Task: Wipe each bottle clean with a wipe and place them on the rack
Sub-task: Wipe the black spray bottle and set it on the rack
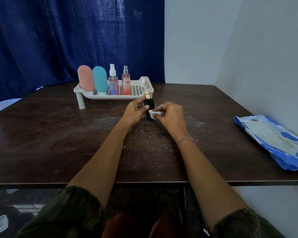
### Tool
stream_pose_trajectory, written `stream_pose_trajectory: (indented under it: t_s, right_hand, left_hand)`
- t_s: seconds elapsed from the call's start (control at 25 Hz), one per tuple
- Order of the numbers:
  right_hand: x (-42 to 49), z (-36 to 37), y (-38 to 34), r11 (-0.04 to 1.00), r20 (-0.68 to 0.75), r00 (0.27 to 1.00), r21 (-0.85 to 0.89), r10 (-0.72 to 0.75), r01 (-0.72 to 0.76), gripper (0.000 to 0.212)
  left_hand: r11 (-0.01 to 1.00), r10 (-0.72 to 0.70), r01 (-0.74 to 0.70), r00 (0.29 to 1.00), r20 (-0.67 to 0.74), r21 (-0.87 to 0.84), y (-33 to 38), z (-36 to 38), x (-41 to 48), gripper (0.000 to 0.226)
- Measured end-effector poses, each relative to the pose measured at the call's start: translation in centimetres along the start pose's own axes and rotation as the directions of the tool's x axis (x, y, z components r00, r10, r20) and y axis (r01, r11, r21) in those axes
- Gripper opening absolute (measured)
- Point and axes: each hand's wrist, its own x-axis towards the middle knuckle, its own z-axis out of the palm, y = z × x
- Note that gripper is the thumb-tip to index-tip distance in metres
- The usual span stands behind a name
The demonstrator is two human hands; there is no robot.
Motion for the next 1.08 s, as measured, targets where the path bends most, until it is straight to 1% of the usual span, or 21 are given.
stream_pose_trajectory:
  t_s: [0.08,0.16,0.28,0.36,0.44,0.52,0.64,0.76,0.88,0.96,1.08]
  right_hand:
    - [0.02,-0.15,0.14,1.0,-0.024,0.999,-0.016,0.023,-0.023,0.022]
    - [-0.1,-0.19,0.0,0.999,-0.032,0.999,-0.044,0.007,-0.008,0.021]
    - [-0.31,-0.06,-0.26,0.997,0.013,0.999,-0.063,-0.038,0.039,0.02]
    - [-0.31,-0.16,-0.1,0.998,0.03,0.999,-0.066,-0.019,0.021,0.02]
    - [-0.16,-0.29,0.16,0.999,0.014,1.0,-0.043,0.021,-0.02,0.02]
    - [-0.11,-0.28,0.08,1.0,-0.004,1.0,-0.026,0.016,-0.016,0.021]
    - [-0.2,-0.08,-0.18,0.996,0.037,0.998,-0.081,-0.046,0.049,0.022]
    - [-0.11,-0.11,0.12,0.996,0.068,0.998,-0.085,-0.012,0.018,0.022]
    - [0.06,-0.23,0.33,0.999,0.026,0.999,-0.045,0.032,-0.03,0.023]
    - [0.15,-0.19,0.29,0.999,-0.025,0.999,-0.025,0.028,-0.028,0.024]
    - [0.28,-0.26,0.16,1.0,-0.125,0.992,0.023,0.007,-0.004,0.02]
  left_hand:
    - [1.0,-0.003,0.003,1.0,0.0,0.004,-0.03,0.01,0.03,0.052]
    - [1.0,-0.002,0.002,1.0,-0.003,0.013,-0.08,0.07,0.09,0.052]
    - [1.0,-0.008,0.009,1.0,-0.018,0.027,-0.14,-0.04,0.24,0.052]
    - [1.0,-0.017,0.017,1.0,-0.021,0.014,-0.2,-0.03,0.33,0.052]
    - [1.0,-0.021,0.021,0.999,-0.03,0.006,-0.22,0.01,0.32,0.052]
    - [1.0,-0.018,0.018,0.999,-0.029,0.008,-0.24,0.03,0.34,0.051]
    - [0.999,-0.011,0.012,1.0,-0.025,0.043,-0.18,-0.04,0.37,0.052]
    - [0.998,-0.017,0.019,0.999,-0.031,0.056,-0.11,0.0,0.32,0.053]
    - [0.995,0.007,-0.007,1.0,-0.002,0.096,0.0,0.11,0.22,0.052]
    - [0.994,0.016,-0.018,1.0,0.02,0.107,0.07,0.16,0.2,0.052]
    - [0.997,0.011,-0.016,0.998,0.06,0.08,0.2,0.4,0.12,0.052]
